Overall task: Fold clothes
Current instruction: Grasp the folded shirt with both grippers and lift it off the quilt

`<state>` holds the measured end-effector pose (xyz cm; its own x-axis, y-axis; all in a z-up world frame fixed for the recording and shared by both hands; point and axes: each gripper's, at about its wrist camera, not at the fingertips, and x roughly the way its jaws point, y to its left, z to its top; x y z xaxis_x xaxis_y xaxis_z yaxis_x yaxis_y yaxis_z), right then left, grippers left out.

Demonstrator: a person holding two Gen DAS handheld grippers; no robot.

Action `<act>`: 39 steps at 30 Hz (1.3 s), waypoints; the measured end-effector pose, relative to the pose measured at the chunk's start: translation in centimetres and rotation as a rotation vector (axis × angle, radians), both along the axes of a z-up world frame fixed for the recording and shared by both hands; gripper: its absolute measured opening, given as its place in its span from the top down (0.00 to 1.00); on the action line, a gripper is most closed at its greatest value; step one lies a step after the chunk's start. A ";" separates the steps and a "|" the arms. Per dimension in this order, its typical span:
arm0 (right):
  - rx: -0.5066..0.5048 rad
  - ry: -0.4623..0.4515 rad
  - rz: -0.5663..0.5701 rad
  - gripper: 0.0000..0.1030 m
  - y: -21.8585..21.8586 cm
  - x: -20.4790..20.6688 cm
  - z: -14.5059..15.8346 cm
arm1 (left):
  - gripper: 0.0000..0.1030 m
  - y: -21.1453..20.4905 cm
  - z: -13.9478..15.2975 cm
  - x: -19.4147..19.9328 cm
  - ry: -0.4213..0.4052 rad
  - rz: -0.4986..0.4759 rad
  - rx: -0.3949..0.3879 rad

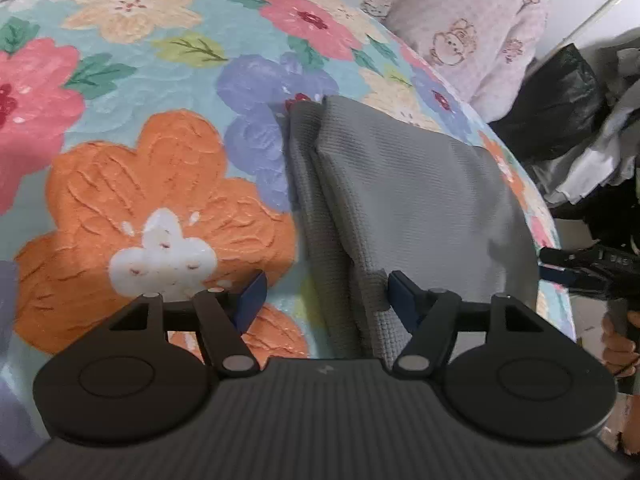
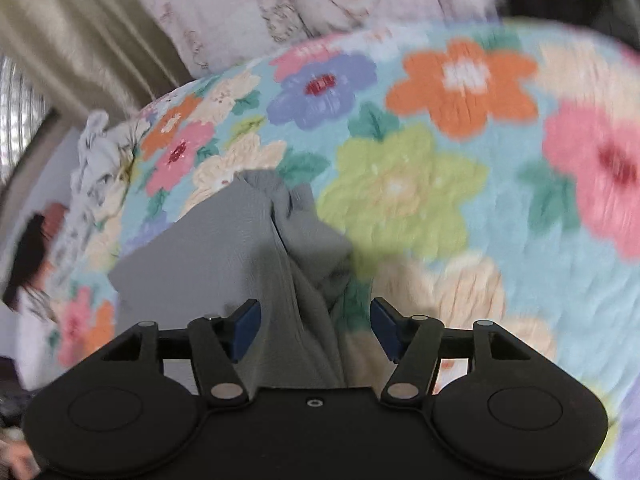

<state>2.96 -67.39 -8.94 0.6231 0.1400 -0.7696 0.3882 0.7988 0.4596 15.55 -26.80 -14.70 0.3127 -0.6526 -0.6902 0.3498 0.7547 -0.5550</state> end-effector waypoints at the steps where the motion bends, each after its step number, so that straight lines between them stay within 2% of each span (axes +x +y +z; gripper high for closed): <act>1: 0.024 0.002 -0.005 0.36 -0.1 0.0 -0.3 | 0.30 0.0 -0.2 0.0 0.002 -0.003 -0.016; 6: 0.133 0.004 0.009 0.34 -0.3 0.8 -1.9 | 0.21 -0.4 -1.0 0.7 0.046 -0.008 -0.131; 10: 0.088 0.051 0.053 0.33 0.1 2.6 -3.2 | 0.21 -1.5 -1.7 2.0 0.072 -0.017 -0.185; 12: 0.104 0.046 0.051 0.32 -0.3 4.0 -4.4 | 0.22 -2.3 -2.3 2.7 0.100 -0.029 -0.217; 14: 0.174 -0.001 0.069 0.30 -1.0 5.3 -5.8 | 0.22 -2.9 -2.7 3.4 0.138 -0.023 -0.253; 16: 0.227 -0.069 0.093 0.30 -1.1 6.1 -6.4 | 0.43 -3.5 -3.1 3.8 0.166 -0.024 -0.279; 17: 0.244 -0.092 0.096 0.30 -0.9 6.3 -6.8 | 0.71 -3.7 -3.2 4.0 0.171 -0.026 -0.272; 18: 0.260 -0.114 0.099 0.33 -0.7 6.5 -7.2 | 0.83 -4.0 -3.4 4.1 0.166 -0.030 -0.246; 19: 0.246 -0.123 0.117 0.38 -0.2 6.7 -7.2 | 0.83 -4.1 -3.4 4.1 0.158 -0.030 -0.234; 20: 0.220 -0.126 0.135 0.52 0.2 6.8 -7.0 | 0.85 -4.0 -3.3 3.8 0.146 -0.026 -0.243; 21: 0.193 -0.129 0.154 0.58 0.7 6.9 -6.8 | 0.86 -3.9 -3.1 3.5 0.133 -0.022 -0.249; 23: 0.170 -0.160 0.164 0.64 1.4 6.6 -6.0 | 0.87 -3.9 -2.2 2.9 0.093 -0.019 -0.237; 26: 0.116 -0.198 0.179 0.67 2.5 6.6 -4.5 | 0.88 -4.2 -0.3 2.0 0.019 -0.032 -0.191; 31: 0.057 -0.249 0.236 0.68 5.4 6.1 -2.3 | 0.88 -2.6 3.0 0.6 -0.059 -0.031 -0.171; 34: 0.009 -0.240 0.287 0.68 8.0 6.0 -1.4 | 0.88 -0.2 4.3 -0.6 -0.085 0.005 -0.160; 39: -0.033 -0.254 0.388 0.68 12.7 5.9 0.3 | 0.88 6.5 6.4 -2.3 -0.103 0.094 -0.149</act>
